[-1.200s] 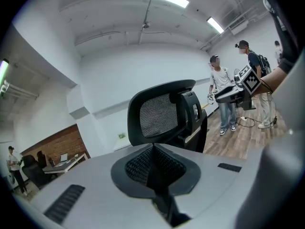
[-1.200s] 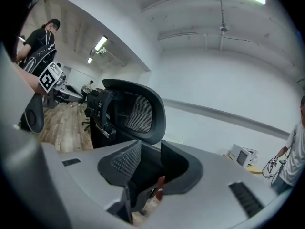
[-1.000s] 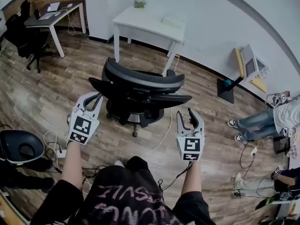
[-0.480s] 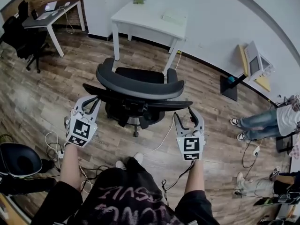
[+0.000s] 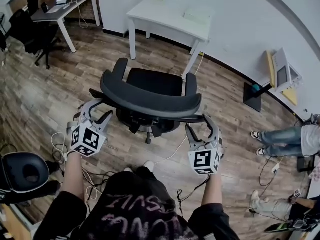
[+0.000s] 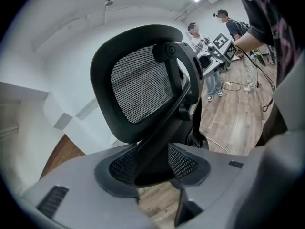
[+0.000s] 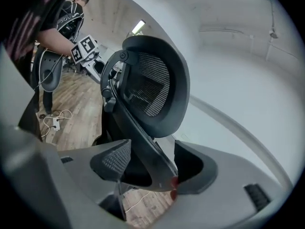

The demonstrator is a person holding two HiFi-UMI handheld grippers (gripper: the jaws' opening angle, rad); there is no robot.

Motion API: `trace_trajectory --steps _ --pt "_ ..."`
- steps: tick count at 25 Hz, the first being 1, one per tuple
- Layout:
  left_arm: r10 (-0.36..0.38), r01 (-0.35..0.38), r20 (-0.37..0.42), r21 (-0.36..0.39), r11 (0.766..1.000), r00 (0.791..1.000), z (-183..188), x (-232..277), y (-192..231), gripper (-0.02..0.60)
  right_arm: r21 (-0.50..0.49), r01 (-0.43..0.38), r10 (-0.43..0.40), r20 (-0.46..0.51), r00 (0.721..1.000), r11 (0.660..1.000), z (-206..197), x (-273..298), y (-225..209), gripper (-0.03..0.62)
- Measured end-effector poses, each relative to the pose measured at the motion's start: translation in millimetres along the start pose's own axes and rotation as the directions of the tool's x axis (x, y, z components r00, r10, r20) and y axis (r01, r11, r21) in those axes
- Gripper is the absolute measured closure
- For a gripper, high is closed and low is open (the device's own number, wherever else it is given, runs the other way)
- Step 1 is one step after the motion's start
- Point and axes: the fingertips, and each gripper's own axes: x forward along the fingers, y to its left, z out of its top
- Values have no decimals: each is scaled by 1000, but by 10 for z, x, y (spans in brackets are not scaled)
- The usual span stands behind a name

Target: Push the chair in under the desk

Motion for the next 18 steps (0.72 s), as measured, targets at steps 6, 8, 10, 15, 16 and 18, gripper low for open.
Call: trace_trajectory --steps 6,8,10,15,16,18 --pt "20 -14 -75 82 997 997 -36 102 47 337 -121 -78 74 -36 997 990 -29 147 57 316" --pt "13 -3 -97 105 994 995 -51 140 41 328 -139 -94 89 -43 995 986 -53 168 65 316" --pt "6 8 -112 127 992 994 -70 166 58 321 -150 -101 95 -44 994 984 -41 190 69 316" --pt "-10 34 -132 184 982 991 -107 279 89 314 -194 -126 112 -82 990 973 -77 250 94 316" --pt "-11 38 -137 196 980 990 -111 309 88 314 -209 -131 113 -98 989 969 -106 268 99 316" --pt "-15 44 -142 205 978 990 -120 347 79 313 -227 -131 107 -114 988 965 -143 295 108 316"
